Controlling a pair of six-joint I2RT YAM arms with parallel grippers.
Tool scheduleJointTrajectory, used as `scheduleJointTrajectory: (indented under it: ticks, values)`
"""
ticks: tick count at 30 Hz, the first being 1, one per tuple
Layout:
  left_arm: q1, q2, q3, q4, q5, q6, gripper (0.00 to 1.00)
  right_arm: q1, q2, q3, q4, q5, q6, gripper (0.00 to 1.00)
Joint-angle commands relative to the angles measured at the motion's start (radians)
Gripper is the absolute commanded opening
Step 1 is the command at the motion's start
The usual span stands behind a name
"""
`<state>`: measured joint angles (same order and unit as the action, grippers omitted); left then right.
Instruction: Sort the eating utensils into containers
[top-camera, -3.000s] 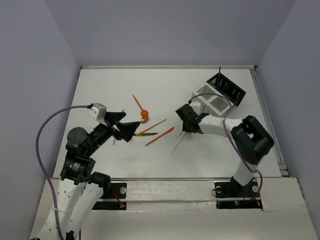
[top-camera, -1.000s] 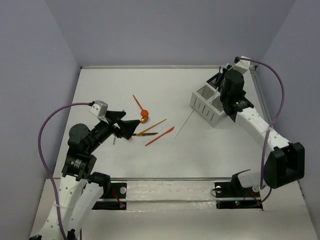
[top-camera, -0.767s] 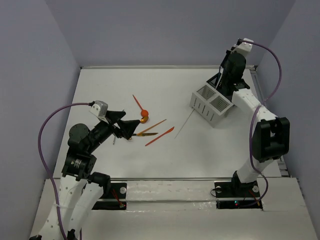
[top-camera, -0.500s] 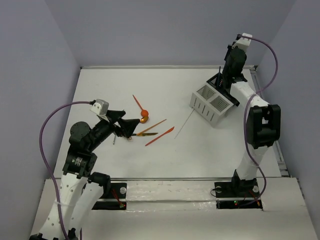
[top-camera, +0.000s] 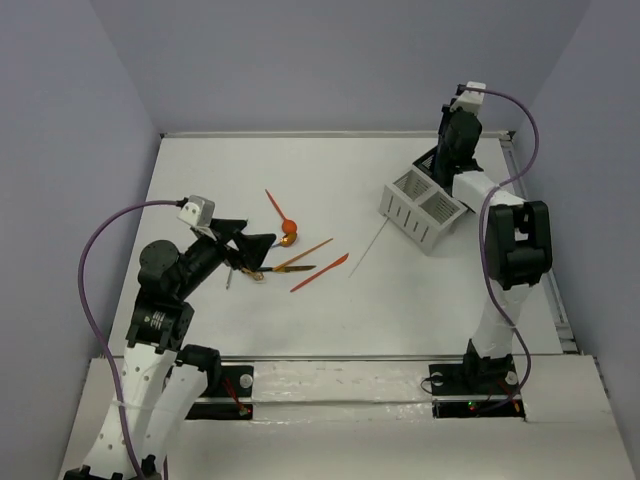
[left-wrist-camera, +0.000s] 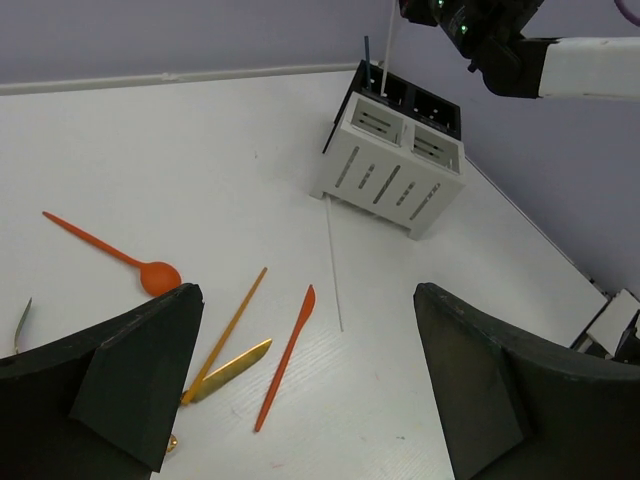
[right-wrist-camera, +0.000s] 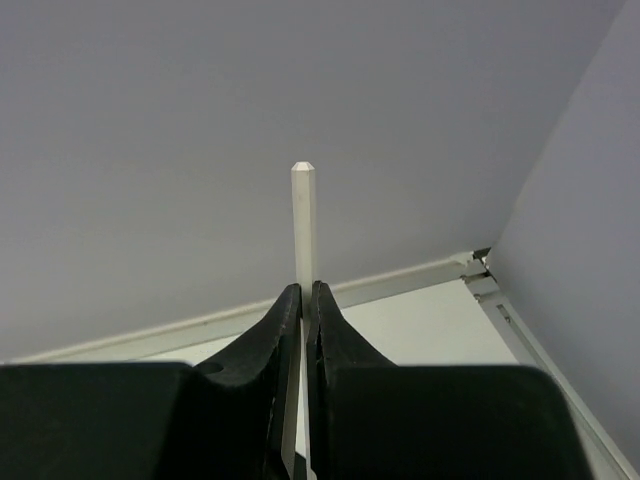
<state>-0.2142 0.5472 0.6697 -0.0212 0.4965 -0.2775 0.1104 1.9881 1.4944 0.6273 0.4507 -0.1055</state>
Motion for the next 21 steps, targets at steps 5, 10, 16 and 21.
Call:
scheduleJointTrajectory:
  ticks: [5, 10, 16, 21]
  values:
    - [0.006, -0.021, 0.036, 0.033, 0.013, 0.011, 0.99, 0.002, -0.116, -0.112, 0.095, -0.101, 0.000, 0.41]
    - [0.006, -0.036, 0.034, 0.033, 0.013, 0.009, 0.99, 0.037, -0.205, -0.077, -0.070, -0.093, 0.049, 0.56]
    - [0.006, -0.058, 0.031, 0.033, 0.017, 0.004, 0.99, 0.162, -0.359, -0.146, -0.271, 0.001, 0.167, 0.59]
    - [0.006, -0.075, 0.028, 0.033, 0.013, 0.001, 0.99, 0.337, -0.497, -0.368, -0.435, 0.072, 0.391, 0.49]
